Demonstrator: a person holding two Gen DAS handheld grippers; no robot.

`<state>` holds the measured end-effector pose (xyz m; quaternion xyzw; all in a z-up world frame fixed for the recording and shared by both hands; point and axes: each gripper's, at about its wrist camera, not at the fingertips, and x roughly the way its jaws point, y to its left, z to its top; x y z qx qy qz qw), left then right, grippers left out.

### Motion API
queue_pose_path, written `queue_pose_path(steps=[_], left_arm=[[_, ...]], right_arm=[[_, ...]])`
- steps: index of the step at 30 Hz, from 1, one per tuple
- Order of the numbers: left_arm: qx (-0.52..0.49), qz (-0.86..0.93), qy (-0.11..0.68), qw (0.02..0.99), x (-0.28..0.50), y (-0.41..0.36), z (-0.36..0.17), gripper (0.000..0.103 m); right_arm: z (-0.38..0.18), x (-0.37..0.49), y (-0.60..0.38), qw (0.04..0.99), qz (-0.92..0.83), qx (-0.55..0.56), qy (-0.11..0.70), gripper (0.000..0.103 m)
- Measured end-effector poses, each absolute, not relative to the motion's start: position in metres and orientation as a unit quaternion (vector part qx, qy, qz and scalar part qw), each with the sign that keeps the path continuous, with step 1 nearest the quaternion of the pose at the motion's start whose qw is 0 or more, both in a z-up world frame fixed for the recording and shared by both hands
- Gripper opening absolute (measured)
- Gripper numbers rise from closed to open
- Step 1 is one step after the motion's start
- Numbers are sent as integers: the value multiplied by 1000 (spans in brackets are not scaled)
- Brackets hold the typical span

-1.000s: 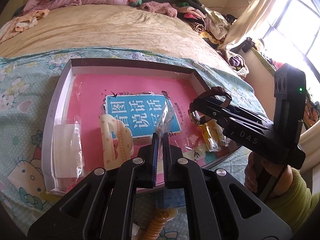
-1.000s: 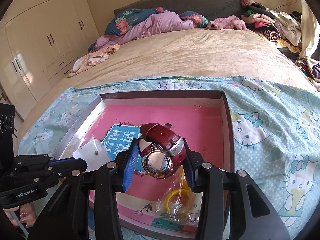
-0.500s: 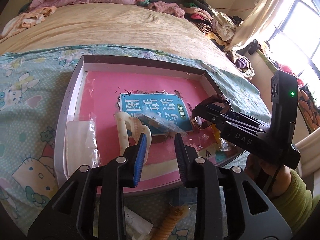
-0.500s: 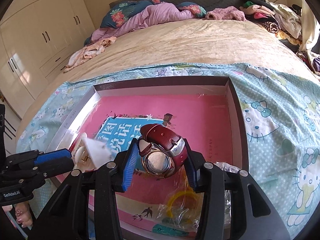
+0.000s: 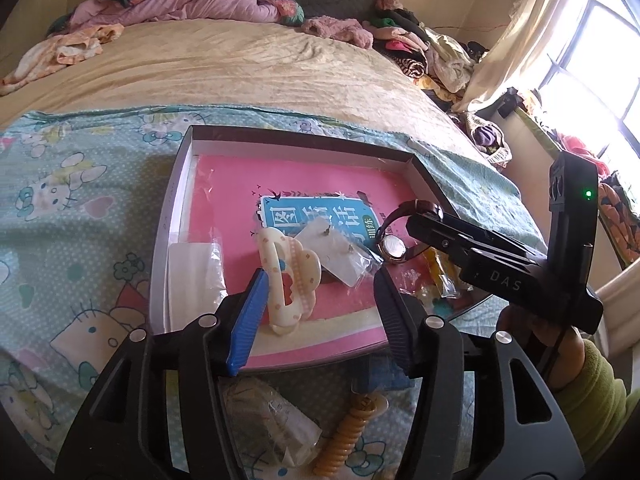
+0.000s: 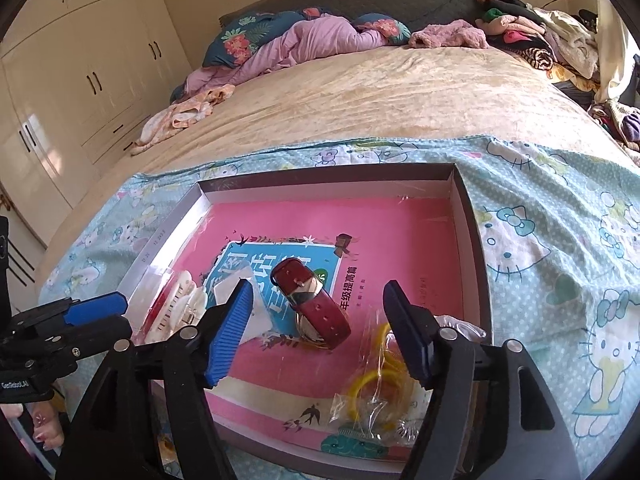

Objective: Organize jewelry
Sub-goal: 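Release the watch from right tool while left tool releases the card in tray, then withdraw both open tools from the tray toward the spiral bracelet and claw clip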

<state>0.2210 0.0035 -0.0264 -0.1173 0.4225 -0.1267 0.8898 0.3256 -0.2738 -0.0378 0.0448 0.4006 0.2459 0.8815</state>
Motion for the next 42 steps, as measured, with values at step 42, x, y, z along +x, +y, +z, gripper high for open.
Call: queue_pose_path(steps=[42], left_arm=[[-143, -84, 384, 908, 141, 40, 3, 93]], right_arm=[[23, 207, -299, 889, 287, 59, 352, 84]])
